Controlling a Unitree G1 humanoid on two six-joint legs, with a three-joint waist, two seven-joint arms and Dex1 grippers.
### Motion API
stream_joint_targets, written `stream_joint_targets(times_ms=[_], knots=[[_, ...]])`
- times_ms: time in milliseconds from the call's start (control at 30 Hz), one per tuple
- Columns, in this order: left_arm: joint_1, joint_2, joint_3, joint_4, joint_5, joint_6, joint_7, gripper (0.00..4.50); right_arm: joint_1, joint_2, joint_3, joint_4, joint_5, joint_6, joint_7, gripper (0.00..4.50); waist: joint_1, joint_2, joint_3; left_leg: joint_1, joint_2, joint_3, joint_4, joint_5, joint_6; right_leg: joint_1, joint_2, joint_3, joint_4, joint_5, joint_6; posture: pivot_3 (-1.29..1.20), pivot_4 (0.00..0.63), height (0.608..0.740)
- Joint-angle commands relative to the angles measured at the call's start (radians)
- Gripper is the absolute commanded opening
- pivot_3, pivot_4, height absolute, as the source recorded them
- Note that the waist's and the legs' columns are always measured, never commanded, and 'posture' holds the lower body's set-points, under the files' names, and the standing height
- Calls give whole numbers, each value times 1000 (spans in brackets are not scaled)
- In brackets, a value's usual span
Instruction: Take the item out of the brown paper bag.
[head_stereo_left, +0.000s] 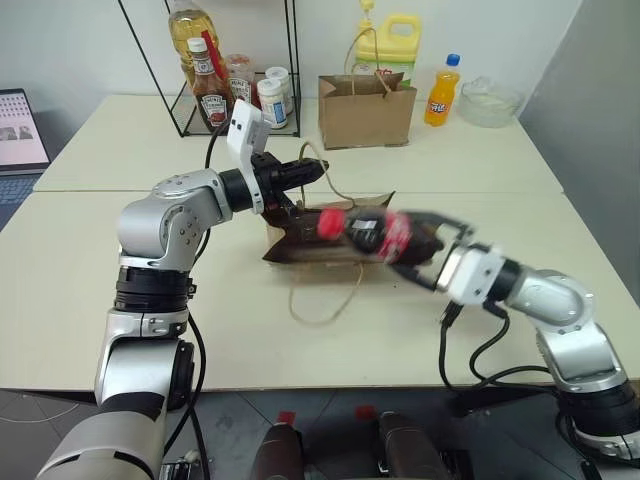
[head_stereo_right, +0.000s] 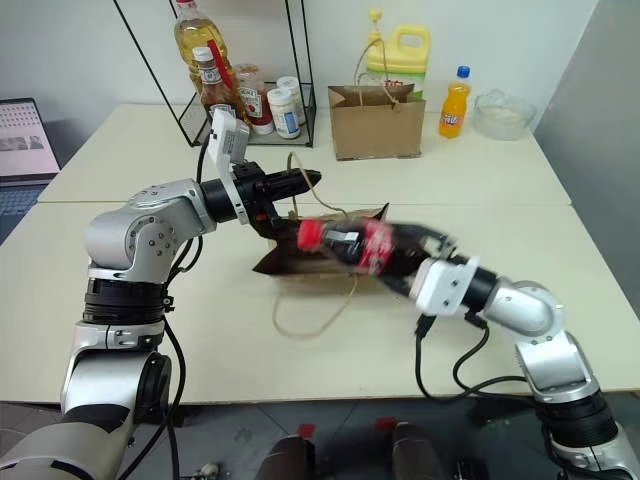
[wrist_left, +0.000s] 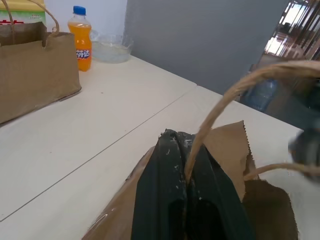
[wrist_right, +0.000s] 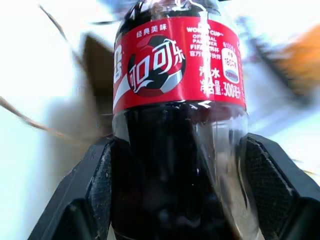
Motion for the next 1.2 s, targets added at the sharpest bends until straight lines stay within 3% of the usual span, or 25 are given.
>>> stream_joint_targets(times_ms=[33, 100, 233, 433, 667, 800, 1033, 1067, 1133, 1200], knots=[[-22, 11, 9, -20, -1, -13, -15, 0, -22, 16, -129, -66, 31, 91, -110, 3119, 1, 0, 0, 0, 0, 0, 0, 0, 0, 0, 0, 0, 0, 0, 0, 0, 150, 740], [-21, 13, 9, -19, 0, -13, -19, 0, -26, 16, -147, -74, 34, 143, -130, 3119, 1, 0, 0, 0, 0, 0, 0, 0, 0, 0, 0, 0, 0, 0, 0, 0, 150, 740], [-23, 3, -4, -4, 13, -27, -27, 0, -9, -104, -94, 124, -107, 483, -105, 3119, 0, 0, 0, 1, 0, 0, 0, 0, 0, 1, 0, 0, 0, 0, 0, 0, 150, 740], [-29, -5, -8, 5, 21, -34, -31, 0, -86, -222, -2, 182, -50, 680, 90, 3119, -5, 7, 4, 0, -1, 2, 0, 0, 1, 0, -1, 1, 0, 0, 0, 0, 150, 740], [-19, -6, -3, -14, 17, -30, -25, 0, -194, -234, 53, 234, 50, 916, 222, 3119, -10, 7, 4, 1, -1, 1, 0, 0, 1, 0, -1, 1, 0, 0, 1, 0, 150, 740], [-13, -6, 0, -26, 13, -25, -18, 0, -224, -241, 98, 265, 81, 1002, 266, 3119, -7, 7, 4, 0, -2, 1, 1, 0, 1, 0, -1, 1, 0, 1, 1, 0, 150, 740], [0, -3, 4, -45, 10, -22, -10, 0, -234, -237, 146, 325, 61, 977, 258, 3119, -5, 7, 4, 0, -2, 2, 1, 0, 1, 0, -1, 1, 0, 1, 1, 0, 150, 740], [0, -3, 4, -45, 10, -22, -9, 0, -234, -236, 145, 329, 60, 969, 255, 3857, -5, 7, 4, 1, -2, 2, 1, 0, 1, 0, -1, 1, 0, 1, 2, 0, 150, 740], [2, -4, 4, -47, 10, -23, -8, 0, -230, -239, 142, 325, 65, 952, 258, 4477, -5, 7, 4, 1, -2, 2, 1, 0, 1, 1, -1, 1, 0, 1, 2, 0, 150, 740], [4, -4, 5, -49, 10, -23, -7, 0, -221, -249, 128, 297, 84, 934, 277, 4477, -5, 7, 4, 0, -2, 2, 1, 0, 1, 1, -1, 1, 0, 1, 2, 0, 150, 740]])
